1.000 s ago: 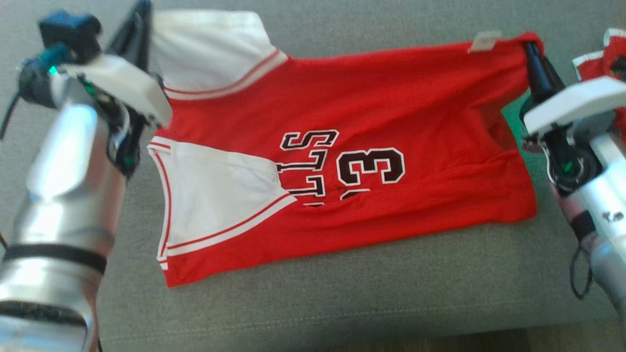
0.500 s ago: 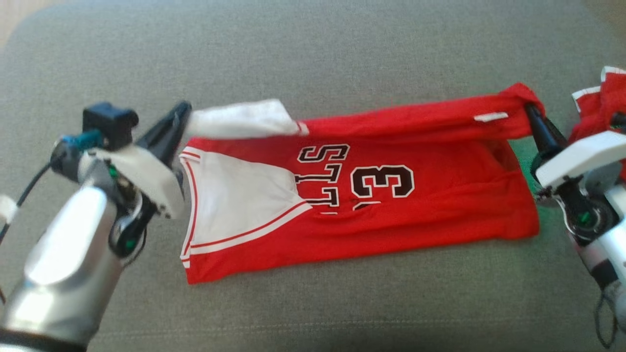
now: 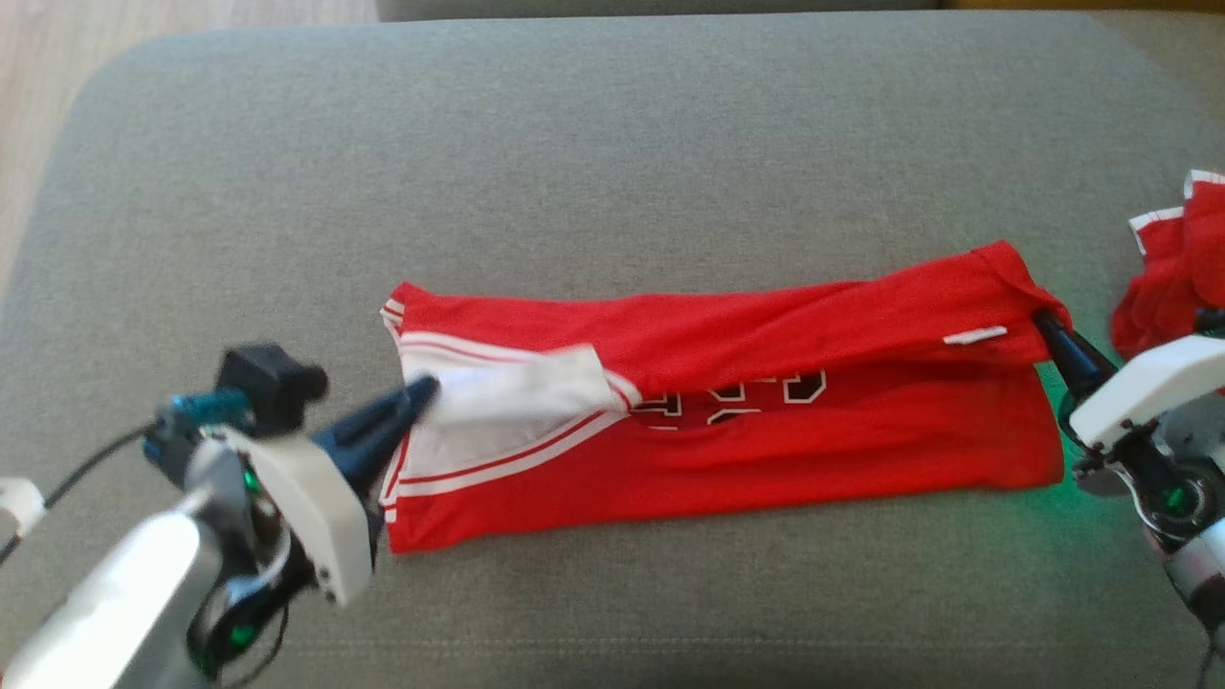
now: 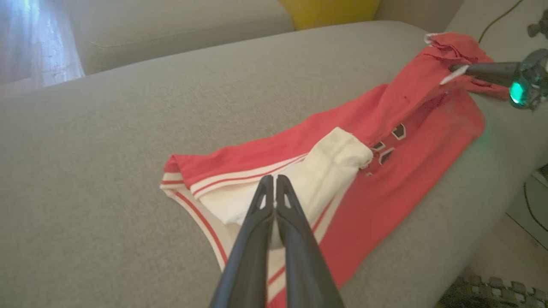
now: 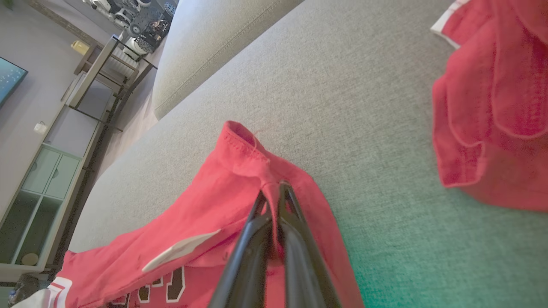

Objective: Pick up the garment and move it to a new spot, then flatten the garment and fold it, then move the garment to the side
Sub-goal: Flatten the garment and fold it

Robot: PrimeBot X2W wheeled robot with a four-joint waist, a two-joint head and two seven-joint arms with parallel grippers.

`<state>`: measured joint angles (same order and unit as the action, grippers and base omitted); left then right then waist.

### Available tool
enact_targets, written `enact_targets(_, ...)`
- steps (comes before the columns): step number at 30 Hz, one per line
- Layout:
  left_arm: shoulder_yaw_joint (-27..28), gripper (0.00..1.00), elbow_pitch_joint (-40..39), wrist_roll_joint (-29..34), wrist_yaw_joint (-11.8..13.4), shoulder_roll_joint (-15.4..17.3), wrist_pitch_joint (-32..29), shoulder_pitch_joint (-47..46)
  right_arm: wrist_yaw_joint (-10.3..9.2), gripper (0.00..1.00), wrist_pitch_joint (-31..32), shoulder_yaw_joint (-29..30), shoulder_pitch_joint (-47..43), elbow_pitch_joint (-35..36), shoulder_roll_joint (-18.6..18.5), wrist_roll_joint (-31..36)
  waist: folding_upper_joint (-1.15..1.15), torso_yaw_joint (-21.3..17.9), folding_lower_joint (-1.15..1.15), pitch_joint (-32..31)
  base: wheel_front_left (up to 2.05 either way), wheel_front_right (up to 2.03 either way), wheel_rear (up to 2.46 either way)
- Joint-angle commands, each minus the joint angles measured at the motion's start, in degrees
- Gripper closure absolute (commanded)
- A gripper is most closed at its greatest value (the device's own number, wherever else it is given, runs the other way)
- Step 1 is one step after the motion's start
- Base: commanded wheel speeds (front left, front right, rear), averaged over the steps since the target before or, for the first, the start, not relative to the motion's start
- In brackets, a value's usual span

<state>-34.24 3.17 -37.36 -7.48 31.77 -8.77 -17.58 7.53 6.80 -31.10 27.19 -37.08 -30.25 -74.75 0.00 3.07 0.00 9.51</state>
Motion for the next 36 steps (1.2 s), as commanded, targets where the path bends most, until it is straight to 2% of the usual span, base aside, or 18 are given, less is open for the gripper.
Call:
enact_targets(1,1.6,1.0,-4.0,-1.1,0.1,3.7,-1.5,-0.9,-0.04,1.0,0.7,0.3,-1.0,1.1,-2.4,-0.9,0.0,0.4,0.0,-0.3,0.0,0.0,0.0)
enact_targets(11,-1.2,1.0,-10.2,-3.6,0.1,7.8,-4.7,2.5,-0.04,1.0,5.3,1.2,-5.3,4.0,-4.8,-2.3,0.0,0.9,0.0,-1.4,0.0,0.0,0.0)
enact_targets(21,-3.2,1.0,-8.6,-1.1,0.8,6.6,-3.6,2.8,-0.04,1.0,9.5,2.5,-7.9,4.8,-5.6,-1.2,0.0,0.1,0.0,-2.2,0.0,0.0,0.0)
enact_targets(22,-3.2,1.0,-8.2,-0.8,0.9,6.2,-2.9,2.8,-0.04,0.76,9.9,2.8,-8.0,4.7,-5.4,-1.2,0.0,0.0,0.0,-2.2,0.0,0.0,0.0)
enact_targets(23,-3.1,0.99,-7.7,-0.7,1.2,5.7,-2.2,2.8,-0.04,0.06,9.9,3.3,-8.1,4.7,-5.2,-1.3,0.0,-0.1,0.0,-2.2,0.0,0.0,0.0)
enact_targets(24,-3.0,0.89,-7.0,-0.5,1.4,5.4,-1.6,2.8,-0.04,0.0,10.0,3.8,-8.3,4.6,-5.0,-1.5,0.0,-0.1,0.0,-2.3,0.0,0.0,0.0)
enact_targets(25,-3.1,0.72,-6.3,-0.2,1.5,5.2,-1.1,2.8,-0.04,0.0,10.2,4.1,-8.4,4.5,-4.9,-1.4,0.0,-0.2,0.0,-2.3,0.0,0.0,0.0)
enact_targets(26,-3.2,0.33,-5.6,0.2,1.5,5.1,-0.5,2.9,-0.04,0.0,10.7,4.3,-8.7,4.4,-4.9,-1.3,0.0,-0.3,0.0,-2.4,0.0,0.0,0.0)
enact_targets(27,-3.3,0.01,-4.9,0.5,1.5,5.0,0.0,2.9,-0.04,0.0,11.2,4.4,-9.0,4.3,-4.9,-1.0,0.0,-0.4,0.0,-2.5,0.0,0.0,0.0)
enact_targets(33,-2.9,0.0,-2.1,0.3,2.3,4.5,1.6,3.3,-0.04,0.0,12.8,6.1,-10.5,4.5,-4.7,0.4,0.0,-0.8,0.0,-3.4,0.0,0.0,0.0)
enact_targets(36,-1.7,0.0,-1.5,0.1,3.5,4.2,3.0,3.2,-0.04,0.0,12.2,7.5,-10.8,4.9,-4.6,1.7,0.0,-0.9,0.0,-3.9,0.0,0.0,0.0)
